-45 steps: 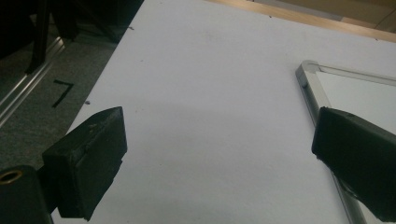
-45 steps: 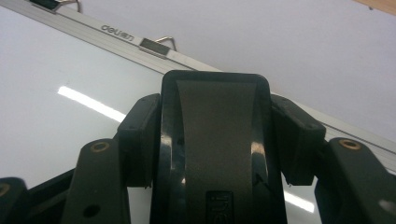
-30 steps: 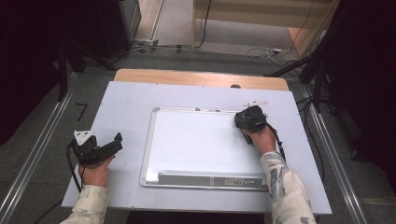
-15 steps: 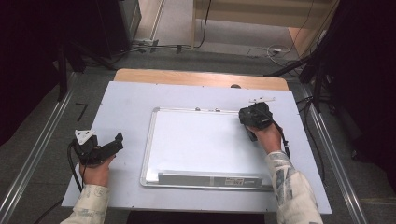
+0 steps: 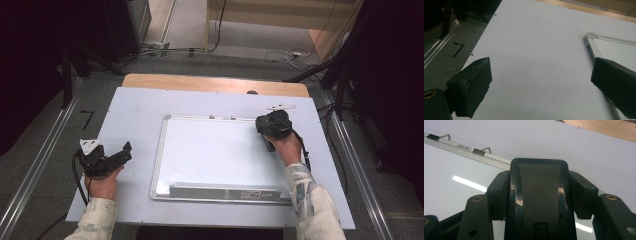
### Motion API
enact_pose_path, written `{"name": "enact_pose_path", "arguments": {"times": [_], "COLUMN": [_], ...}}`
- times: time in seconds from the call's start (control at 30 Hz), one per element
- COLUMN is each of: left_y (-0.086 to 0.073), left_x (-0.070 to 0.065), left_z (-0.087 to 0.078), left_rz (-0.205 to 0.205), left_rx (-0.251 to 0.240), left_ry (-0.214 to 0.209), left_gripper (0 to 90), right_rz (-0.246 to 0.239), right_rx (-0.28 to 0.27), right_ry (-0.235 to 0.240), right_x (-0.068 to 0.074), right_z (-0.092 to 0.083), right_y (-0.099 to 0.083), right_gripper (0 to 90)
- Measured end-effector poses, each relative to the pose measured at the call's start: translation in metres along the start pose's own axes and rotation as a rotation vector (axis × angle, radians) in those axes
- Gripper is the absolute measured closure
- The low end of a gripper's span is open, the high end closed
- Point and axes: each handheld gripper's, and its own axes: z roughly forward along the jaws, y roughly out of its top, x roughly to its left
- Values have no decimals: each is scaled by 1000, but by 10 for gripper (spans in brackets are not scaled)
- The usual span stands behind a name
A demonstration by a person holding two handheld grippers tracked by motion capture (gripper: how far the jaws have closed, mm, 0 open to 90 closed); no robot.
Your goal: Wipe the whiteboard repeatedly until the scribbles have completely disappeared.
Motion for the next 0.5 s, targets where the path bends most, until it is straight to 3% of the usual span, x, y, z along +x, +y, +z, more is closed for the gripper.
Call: {"name": "enact_pose_path", "arguments": {"times": [0.23,0.5], "left_y": [0,0], "left_x": [0,-1], "left_z": [0,0], "left_rz": [2,0], "left_rx": [1,-2], "left_ry": [-3,0], "left_gripper": [35,35], "right_rz": [5,24], "right_rx": [-28,-31], "right_ry": [14,15], "right_x": [4,0], "right_z": [-17,-25], "right_y": [-3,-11], "right_gripper": [387,387]}}
